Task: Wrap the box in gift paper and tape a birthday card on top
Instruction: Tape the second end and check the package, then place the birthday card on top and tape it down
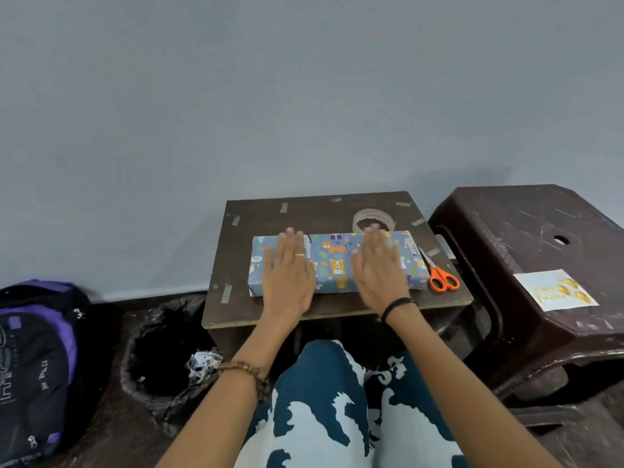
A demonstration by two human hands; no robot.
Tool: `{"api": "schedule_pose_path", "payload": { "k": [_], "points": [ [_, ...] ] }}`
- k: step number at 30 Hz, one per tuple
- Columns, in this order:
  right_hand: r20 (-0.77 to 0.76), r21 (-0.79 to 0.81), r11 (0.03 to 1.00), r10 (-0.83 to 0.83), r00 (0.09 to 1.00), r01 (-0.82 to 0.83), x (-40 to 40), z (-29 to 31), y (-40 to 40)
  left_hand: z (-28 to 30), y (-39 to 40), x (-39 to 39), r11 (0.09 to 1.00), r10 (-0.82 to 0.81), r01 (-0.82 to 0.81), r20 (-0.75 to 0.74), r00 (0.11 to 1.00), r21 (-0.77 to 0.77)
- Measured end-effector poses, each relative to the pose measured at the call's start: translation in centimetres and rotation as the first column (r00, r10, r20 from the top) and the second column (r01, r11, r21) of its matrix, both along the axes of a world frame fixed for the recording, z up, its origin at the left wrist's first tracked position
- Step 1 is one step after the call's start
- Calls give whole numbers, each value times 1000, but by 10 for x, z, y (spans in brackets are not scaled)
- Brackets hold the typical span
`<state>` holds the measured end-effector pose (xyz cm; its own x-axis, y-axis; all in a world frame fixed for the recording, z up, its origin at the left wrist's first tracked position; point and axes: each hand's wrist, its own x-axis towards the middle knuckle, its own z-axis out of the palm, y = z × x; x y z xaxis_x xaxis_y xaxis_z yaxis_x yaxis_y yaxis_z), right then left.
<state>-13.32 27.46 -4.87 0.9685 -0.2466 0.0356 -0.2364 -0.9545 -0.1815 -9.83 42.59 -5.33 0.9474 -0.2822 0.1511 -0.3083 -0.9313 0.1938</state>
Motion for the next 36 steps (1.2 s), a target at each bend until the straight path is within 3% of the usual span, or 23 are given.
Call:
{"api": "schedule_pose_path", "payload": {
  "k": [3, 9, 11, 13, 14, 16, 18, 21, 23, 27, 30, 33, 36],
  "points": [
    [-17, 46, 986, 158, 987, -158, -2, -9, 26, -8, -4, -7, 997, -76, 74, -68, 995, -28],
    [38, 8, 993, -121, 992, 121, -7, -14, 4, -8, 22, 0, 995, 101, -102, -103, 989, -3],
    [72, 39, 972, -234, 970, 232, -12, -9, -9, -5, 25, 0, 986, 164, -164, -43, 985, 5],
    [153, 133, 950, -302, 941, 283, -20, -2, -19, 0, 16, -5, 990, 120, -115, 69, 990, -83],
    [215, 196, 944, -306, 928, 265, -26, 1, -23, 3, 5, -11, 977, 45, -22, 103, 994, -211],
    [361, 306, 935, -287, 887, 178, -39, 4, -28, 13, -32, -29, 852, -138, 147, 54, 989, -502],
    [483, 391, 911, -322, 814, 129, -50, 5, -36, 19, -82, -49, 731, -317, 226, -28, 948, -644],
    [541, 513, 845, -453, 708, 148, -65, 9, -66, 22, -150, -69, 549, -447, 158, -129, 885, -821],
    [539, 541, 812, -535, 651, 220, -73, 11, -95, 24, -185, -75, 482, -490, 85, -188, 851, -872],
    [485, 592, 707, -696, 530, 386, -84, 8, -145, 23, -242, -81, 496, -588, 112, -238, 773, -861],
    [400, 611, 595, -802, 445, 523, -90, -3, -174, 16, -277, -86, 564, -523, 58, -302, 797, -824],
    [313, 521, 546, -837, 449, 656, -94, -12, -195, 4, -298, -87, 655, -437, 33, -343, 831, -755],
    [237, 425, 524, -851, 468, 738, -95, -16, -203, -2, -305, -91, 678, -415, 13, -368, 832, -735]
  ]
}}
